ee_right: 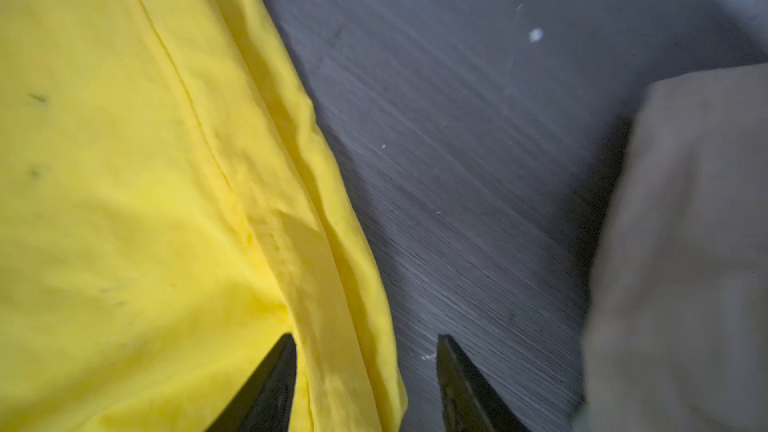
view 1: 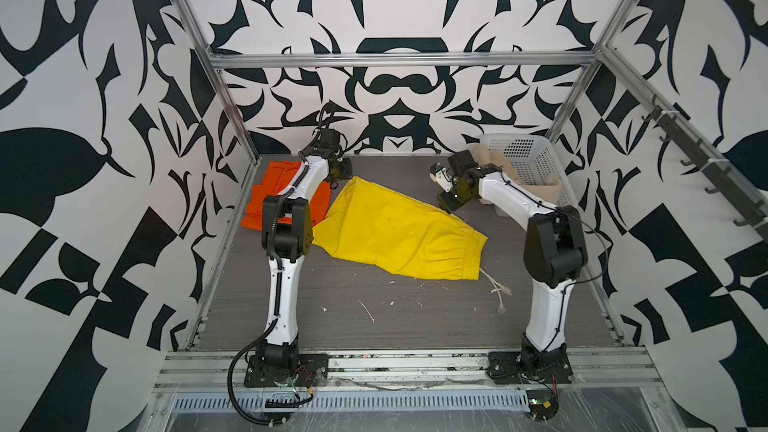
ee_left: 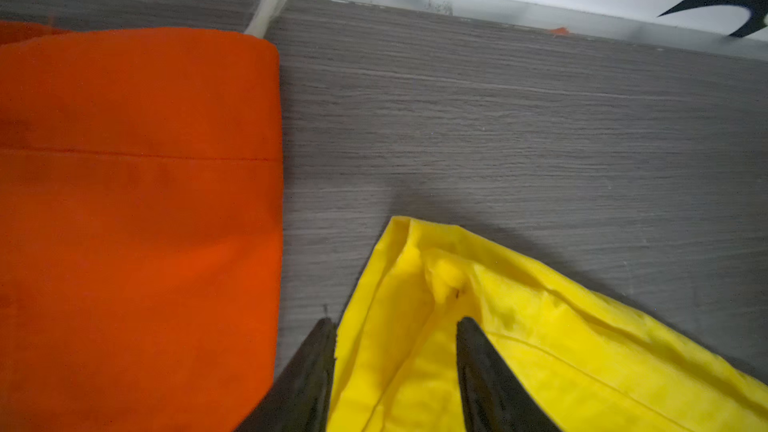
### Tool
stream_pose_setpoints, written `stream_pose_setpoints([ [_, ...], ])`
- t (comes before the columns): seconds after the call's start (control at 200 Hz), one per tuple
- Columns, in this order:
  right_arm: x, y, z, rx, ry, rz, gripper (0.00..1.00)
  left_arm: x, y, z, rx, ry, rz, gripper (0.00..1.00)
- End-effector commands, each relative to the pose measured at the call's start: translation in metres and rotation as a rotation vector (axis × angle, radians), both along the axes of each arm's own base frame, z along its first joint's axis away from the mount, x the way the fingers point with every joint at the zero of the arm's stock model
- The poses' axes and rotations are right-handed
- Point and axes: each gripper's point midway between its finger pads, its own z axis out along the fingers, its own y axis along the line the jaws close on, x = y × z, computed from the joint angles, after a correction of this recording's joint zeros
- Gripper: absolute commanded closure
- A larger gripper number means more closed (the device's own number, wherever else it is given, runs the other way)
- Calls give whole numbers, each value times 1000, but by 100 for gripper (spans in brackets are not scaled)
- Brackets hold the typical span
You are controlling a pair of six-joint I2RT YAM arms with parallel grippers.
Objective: Fold and stack the shorts
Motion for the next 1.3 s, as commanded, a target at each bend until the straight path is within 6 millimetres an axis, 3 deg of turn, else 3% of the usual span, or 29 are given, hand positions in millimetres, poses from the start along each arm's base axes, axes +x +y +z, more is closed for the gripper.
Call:
stream_pose_setpoints([
  [0.0, -15, -1, 54, 103, -85, -69, 41, -30, -17, 67, -96, -84, -31, 49],
  [0.045, -27, 5, 58, 173, -69, -80, 37, -46, -22, 71, -117, -83, -42, 50],
  [0.245, -78, 47, 52, 605, 64, -155, 38, -119, -25, 35, -221, 46, -20, 50],
  [0.325, -91, 61, 37, 710, 120, -191, 40, -143, -30, 14, -272, 114, -11, 51],
  [0.475, -107, 72, -4, 725, 230, -252, 42, -171, -25, -24, -286, 205, 53, 51],
  [0.64, -121, 57, -57, 654, 330, -367, 42, -201, -19, -64, -296, 321, 133, 51],
  [0.835, -148, -3, -103, 517, 411, -581, 42, -249, -15, -89, -280, 408, 195, 50],
  [0.905, -163, -28, -110, 447, 430, -644, 42, -268, -17, -90, -283, 424, 208, 50],
  [0.99, -177, -55, -108, 373, 423, -689, 42, -283, -25, -76, -314, 406, 198, 50],
  [1.11, -181, -72, -81, 316, 360, -673, 41, -286, -28, -40, -367, 325, 204, 49],
  [1.2, -169, -59, -52, 386, 318, -616, 42, -281, -17, -16, -329, 240, 208, 47],
  [1.3, -156, -27, -26, 449, 263, -506, 42, -271, -3, -5, -227, 177, 170, 46],
])
